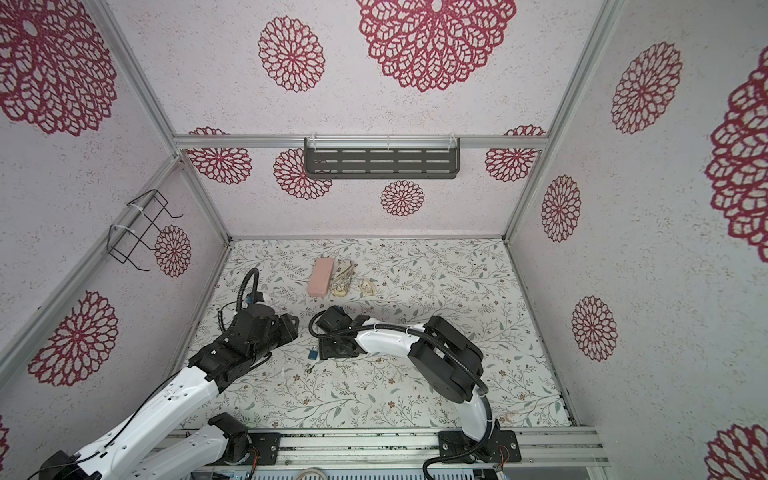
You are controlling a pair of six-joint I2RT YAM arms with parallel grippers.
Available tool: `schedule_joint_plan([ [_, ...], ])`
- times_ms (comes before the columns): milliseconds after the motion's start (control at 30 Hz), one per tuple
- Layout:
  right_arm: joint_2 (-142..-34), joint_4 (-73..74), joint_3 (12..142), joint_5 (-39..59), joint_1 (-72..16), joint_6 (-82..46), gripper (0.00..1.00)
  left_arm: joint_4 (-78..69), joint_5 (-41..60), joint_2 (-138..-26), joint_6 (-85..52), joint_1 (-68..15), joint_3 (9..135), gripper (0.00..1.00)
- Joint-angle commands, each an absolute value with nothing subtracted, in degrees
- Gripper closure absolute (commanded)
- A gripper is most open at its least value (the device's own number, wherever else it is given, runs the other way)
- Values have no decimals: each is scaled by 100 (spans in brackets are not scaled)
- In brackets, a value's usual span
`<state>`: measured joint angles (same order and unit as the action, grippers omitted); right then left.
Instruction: Unlock with the key
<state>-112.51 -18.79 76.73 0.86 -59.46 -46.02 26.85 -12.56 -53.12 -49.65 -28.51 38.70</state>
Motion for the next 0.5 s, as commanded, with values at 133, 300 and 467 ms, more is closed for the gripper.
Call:
schedule_joint_plan([
  [133, -10871, -2589, 7892, -562, -5969, -4154, 33, 2536, -1235, -5247, -5027, -2742, 3832, 45],
  [300, -11187, -2614, 8293, -650, -5892, -4006, 35, 2514, -1232, -5231, -5009, -2657, 3858, 45],
  [467, -11473, -2622, 8619, -663, -5776, -3688, 39, 2605, -1169, -5173, -4948, -2578, 3891, 45],
])
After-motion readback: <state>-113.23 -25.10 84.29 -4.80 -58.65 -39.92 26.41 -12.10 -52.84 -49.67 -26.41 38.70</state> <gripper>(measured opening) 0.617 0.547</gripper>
